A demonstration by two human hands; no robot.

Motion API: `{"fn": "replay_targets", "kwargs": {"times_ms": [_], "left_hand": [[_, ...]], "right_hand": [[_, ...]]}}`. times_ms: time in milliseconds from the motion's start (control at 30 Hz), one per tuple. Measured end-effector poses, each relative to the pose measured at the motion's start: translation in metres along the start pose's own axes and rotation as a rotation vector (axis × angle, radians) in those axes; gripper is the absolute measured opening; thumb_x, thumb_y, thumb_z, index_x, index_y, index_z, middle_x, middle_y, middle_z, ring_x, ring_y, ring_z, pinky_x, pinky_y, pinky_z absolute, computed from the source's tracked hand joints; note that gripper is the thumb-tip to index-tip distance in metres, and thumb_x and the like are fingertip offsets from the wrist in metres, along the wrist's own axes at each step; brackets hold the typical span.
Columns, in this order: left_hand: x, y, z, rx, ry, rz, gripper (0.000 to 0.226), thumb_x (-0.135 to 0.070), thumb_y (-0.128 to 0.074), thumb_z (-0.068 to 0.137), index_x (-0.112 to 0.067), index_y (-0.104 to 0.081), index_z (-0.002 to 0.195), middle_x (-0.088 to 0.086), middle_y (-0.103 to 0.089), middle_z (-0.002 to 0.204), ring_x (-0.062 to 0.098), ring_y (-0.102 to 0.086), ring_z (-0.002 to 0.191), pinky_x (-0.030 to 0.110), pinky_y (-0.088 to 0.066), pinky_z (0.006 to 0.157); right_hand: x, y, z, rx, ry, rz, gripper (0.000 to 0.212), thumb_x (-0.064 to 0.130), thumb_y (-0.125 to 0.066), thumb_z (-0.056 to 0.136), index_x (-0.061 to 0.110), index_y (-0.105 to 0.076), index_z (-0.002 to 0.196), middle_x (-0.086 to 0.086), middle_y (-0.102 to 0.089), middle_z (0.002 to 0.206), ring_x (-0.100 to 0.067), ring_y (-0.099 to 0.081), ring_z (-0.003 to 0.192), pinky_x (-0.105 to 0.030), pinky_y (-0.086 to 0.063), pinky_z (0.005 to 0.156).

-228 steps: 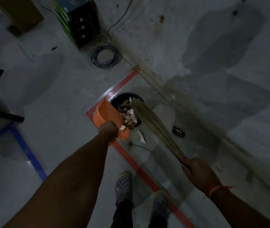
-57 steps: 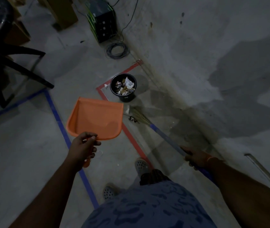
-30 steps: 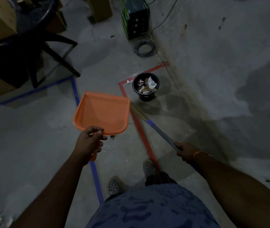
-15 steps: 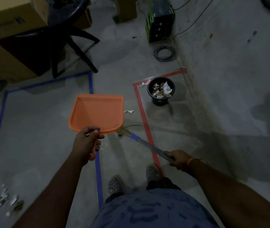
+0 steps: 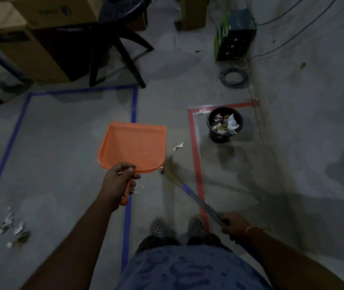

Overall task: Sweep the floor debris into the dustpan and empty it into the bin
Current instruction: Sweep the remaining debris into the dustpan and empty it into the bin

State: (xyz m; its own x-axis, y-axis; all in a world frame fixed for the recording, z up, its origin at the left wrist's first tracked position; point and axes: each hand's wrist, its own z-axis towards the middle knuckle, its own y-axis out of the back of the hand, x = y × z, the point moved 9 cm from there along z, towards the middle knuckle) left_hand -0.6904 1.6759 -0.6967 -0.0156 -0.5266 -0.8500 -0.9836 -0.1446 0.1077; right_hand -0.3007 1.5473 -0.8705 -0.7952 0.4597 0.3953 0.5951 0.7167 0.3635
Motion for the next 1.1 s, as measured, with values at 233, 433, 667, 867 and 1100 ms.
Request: {"fn": "replay_targets", "kwargs": {"times_ms": [233,433,667,867,1100], "left_hand": [[-0.01,0.036,0.016,-0.001,0.002,-0.017,0.01,-0.008,-0.055,0.103,-0.012,-0.064,0.1,0.015,-0.074,0.078,0.015,-0.061,0.049,0.024,-0.046,0.044],[-0.021,0.071,0.033,-0.007,0.011,0.032,0.008,-0.01,-0.056,0.103,-0.011,-0.065,0.104,0.022,-0.074,0.089,0.017,-0.061,0.05,0.027,-0.046,0.044],[-0.038,0.099,0.054,0.011,-0.02,0.099,0.013,-0.008,-0.054,0.104,-0.004,-0.063,0.112,0.023,-0.072,0.091,0.02,-0.058,0.057,0.027,-0.048,0.044],[-0.053,0.1,0.078,-0.023,-0.018,0.03,0.013,-0.005,-0.056,0.103,0.0,-0.063,0.112,0.029,-0.071,0.089,0.016,-0.056,0.05,0.026,-0.045,0.041],[-0.079,0.084,0.116,-0.092,-0.009,0.004,0.012,-0.009,-0.057,0.103,-0.005,-0.065,0.11,0.02,-0.075,0.084,0.024,-0.056,0.058,0.029,-0.044,0.05]], "right_hand": [[0.027,0.04,0.012,-0.122,0.088,-0.058,0.067,0.02,-0.065,0.084,0.032,-0.04,0.146,-0.007,-0.067,0.11,-0.011,-0.061,0.062,-0.025,-0.052,0.055],[0.074,0.06,0.027,-0.285,-0.055,0.085,0.064,0.012,-0.062,0.087,0.023,-0.04,0.146,-0.012,-0.065,0.103,-0.02,-0.063,0.061,-0.024,-0.047,0.044],[0.134,0.062,0.037,-0.079,-0.017,-0.067,0.058,0.004,-0.06,0.089,0.012,-0.044,0.144,-0.009,-0.06,0.107,-0.008,-0.056,0.059,-0.019,-0.048,0.048],[0.15,0.112,0.037,-0.163,0.059,-0.033,0.054,0.008,-0.059,0.09,0.021,-0.048,0.141,-0.007,-0.066,0.096,-0.008,-0.057,0.057,-0.02,-0.05,0.05],[0.185,0.202,0.103,-0.332,-0.027,0.208,0.033,0.002,-0.057,0.089,0.001,-0.059,0.122,-0.017,-0.059,0.093,-0.024,-0.056,0.063,-0.025,-0.048,0.049]]}}
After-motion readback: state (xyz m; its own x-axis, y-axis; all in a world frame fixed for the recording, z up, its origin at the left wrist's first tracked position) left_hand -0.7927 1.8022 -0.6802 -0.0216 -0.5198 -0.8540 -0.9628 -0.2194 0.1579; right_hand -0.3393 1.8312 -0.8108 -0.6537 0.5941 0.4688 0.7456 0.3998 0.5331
